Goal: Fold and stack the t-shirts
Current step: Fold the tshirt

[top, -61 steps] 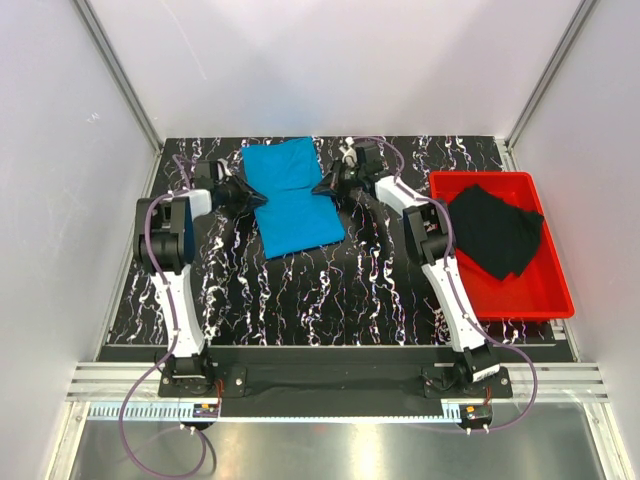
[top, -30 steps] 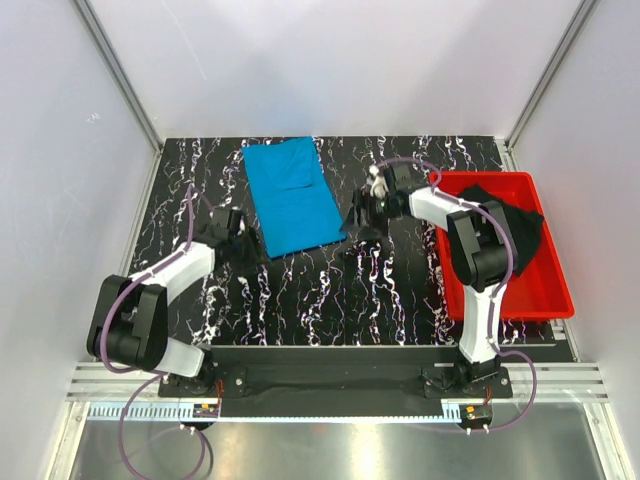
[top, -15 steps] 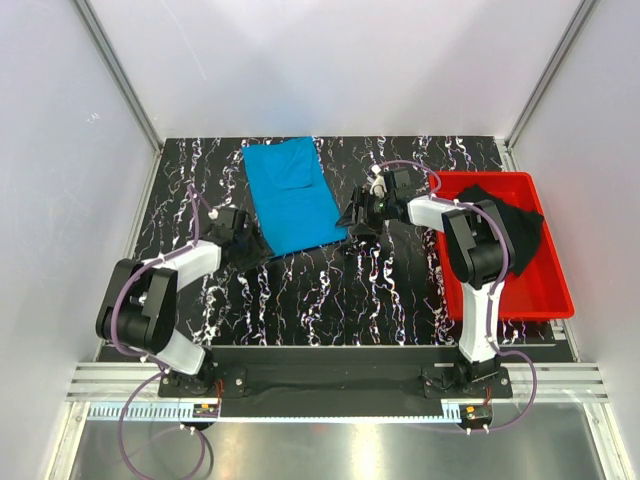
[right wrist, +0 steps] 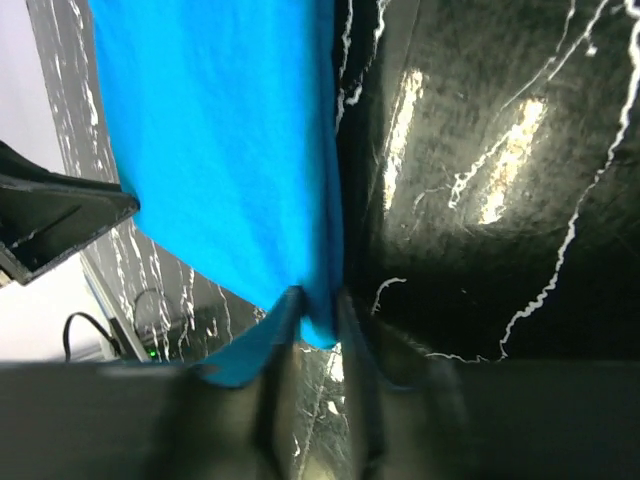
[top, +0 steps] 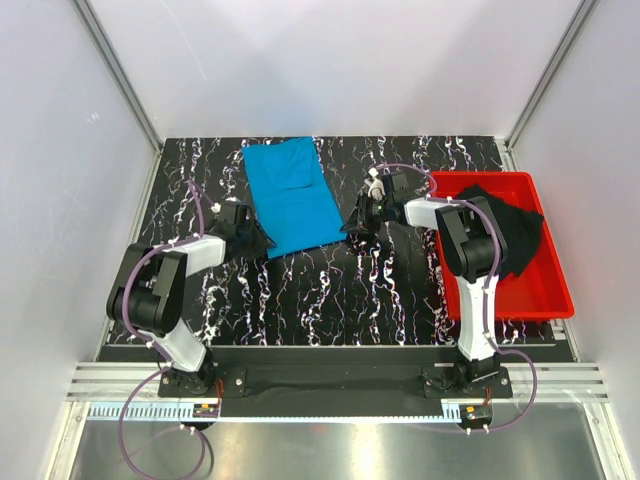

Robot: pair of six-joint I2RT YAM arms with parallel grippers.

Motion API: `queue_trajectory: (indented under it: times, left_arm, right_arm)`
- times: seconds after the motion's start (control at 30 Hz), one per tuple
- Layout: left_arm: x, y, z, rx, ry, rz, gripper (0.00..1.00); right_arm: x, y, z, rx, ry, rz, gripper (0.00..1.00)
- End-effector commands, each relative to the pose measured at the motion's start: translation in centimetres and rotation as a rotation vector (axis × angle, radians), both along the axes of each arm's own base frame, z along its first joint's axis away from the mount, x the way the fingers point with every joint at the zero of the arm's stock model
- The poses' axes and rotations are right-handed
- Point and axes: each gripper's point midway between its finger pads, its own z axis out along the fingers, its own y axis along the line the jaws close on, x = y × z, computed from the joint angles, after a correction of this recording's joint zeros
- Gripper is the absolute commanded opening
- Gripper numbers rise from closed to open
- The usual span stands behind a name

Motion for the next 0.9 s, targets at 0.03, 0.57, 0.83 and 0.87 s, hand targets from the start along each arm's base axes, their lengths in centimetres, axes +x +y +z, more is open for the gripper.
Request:
queue_trajectory:
  times: [0.03,0.57,0.83,0.87]
  left_arm:
    - [-3.3,0.5,-3.7,0.041,0.149,-0.033,0.32]
    - [-13.5,-3.1,-4.4,0.006,0.222,-0.191,0.36]
    - [-19.6,-3.8,-3.9,0.007,0.250,-0.256,0.41]
    - [-19.7,-3.4,-3.6,0.026,0.247,-0.251,0.42]
  right_arm:
    - [-2.1,-1.4,-3.2,-0.092,0.074,-0.014,0.14]
    - [-17.4,-4.4,-3.3,-0.068,0.232,-0.117,0.02]
    - [-21.6,-5.8,-0.6,-0.125,0.200,-0.125,0.29]
    - [-20.5,-6.2,0.2,-0.173,0.150,-0.124,0.36]
